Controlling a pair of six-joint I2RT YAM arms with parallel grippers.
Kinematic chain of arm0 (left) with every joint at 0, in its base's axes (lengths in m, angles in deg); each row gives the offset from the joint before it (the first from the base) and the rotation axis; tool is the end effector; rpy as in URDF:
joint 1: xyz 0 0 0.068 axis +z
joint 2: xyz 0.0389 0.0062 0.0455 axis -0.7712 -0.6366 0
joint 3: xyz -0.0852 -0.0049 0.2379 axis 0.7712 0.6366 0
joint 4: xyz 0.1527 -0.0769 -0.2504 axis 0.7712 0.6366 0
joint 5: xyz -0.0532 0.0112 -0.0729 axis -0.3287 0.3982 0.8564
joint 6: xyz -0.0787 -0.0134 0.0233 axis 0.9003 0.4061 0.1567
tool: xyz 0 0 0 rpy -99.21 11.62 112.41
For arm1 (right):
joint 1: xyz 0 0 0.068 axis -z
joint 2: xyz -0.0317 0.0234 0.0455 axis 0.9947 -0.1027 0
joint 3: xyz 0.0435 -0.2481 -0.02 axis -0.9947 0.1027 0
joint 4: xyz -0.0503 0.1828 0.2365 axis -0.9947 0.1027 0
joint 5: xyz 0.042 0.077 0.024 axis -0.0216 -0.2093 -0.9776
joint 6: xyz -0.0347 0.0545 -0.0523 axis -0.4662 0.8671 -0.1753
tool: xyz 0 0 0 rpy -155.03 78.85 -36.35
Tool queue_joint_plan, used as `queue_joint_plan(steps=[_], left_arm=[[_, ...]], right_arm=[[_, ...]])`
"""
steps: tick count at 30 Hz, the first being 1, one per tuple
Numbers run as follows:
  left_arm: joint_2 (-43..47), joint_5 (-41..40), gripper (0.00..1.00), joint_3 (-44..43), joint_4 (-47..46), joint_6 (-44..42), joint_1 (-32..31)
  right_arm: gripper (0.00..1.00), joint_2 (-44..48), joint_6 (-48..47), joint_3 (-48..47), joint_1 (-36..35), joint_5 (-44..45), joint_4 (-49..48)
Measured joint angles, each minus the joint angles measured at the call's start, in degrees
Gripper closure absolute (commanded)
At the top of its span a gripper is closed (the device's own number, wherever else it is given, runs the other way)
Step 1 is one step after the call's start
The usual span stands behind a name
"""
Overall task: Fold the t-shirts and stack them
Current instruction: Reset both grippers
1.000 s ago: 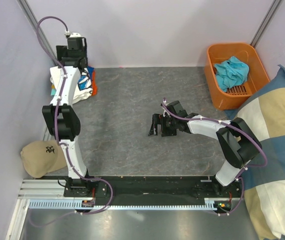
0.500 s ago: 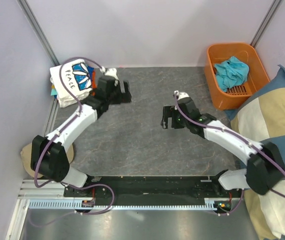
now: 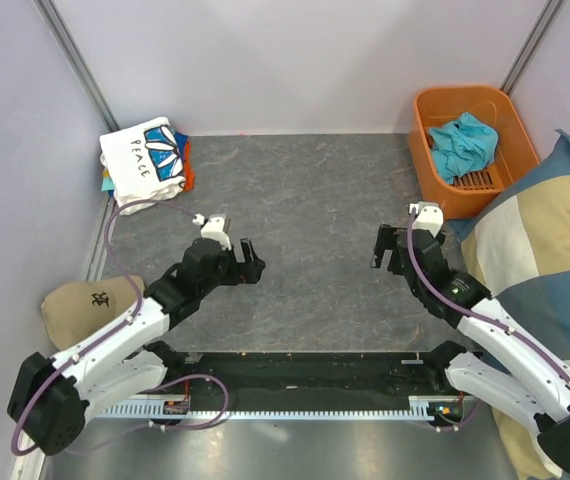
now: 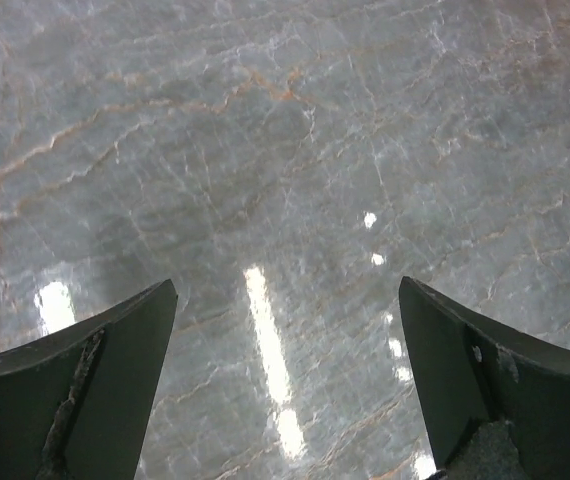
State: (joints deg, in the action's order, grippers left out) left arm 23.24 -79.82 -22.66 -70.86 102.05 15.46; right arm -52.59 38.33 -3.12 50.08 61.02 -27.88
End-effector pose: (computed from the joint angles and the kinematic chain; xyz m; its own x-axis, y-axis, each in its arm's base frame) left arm 0.2447 -0.1598 0.1726 -0.6172 -0.1759 -0.7669 0.1945 0.9103 -0.3653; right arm 0.2397 0.1215 0.2364 -0.4914 0.1508 -0.8578 0.0480 0.9881 0.1462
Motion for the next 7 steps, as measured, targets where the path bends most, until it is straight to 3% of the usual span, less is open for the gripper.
queue_joint_plan(steps=[7], left_arm=[[6.1,-3.1,0.00,4.8,-0.8,0.7,-0.4]], right_arm=[[0.02,0.5,1.1,1.0,0.0,2.7,2.4]])
